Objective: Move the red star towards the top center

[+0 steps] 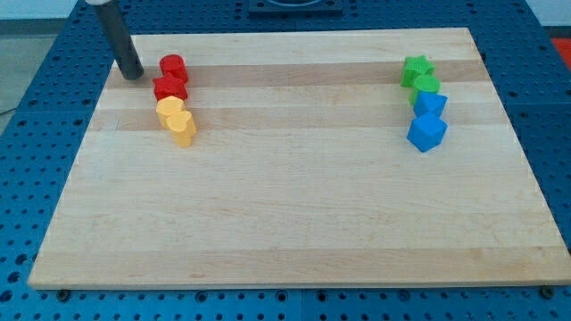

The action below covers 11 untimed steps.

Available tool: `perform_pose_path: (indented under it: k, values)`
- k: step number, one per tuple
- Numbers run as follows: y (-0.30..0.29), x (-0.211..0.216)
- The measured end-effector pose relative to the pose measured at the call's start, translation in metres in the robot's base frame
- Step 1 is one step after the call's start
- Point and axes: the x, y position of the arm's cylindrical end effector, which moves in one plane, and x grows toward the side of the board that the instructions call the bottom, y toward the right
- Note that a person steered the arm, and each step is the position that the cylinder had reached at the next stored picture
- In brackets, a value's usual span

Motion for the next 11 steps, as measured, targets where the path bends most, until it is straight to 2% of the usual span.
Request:
perform_pose_path:
  k: [2, 4, 5, 6, 7, 8, 9, 10, 11]
  values:
    - [0.101, 0.016]
    - [0.003, 0.024]
    - [0.043, 0.049]
    - [0.123, 0.047]
    - [0.203, 0.017]
    - [0.191, 0.036]
    - [0.178, 0.080]
    - [0.223, 0.075]
    - [0.261, 0.028]
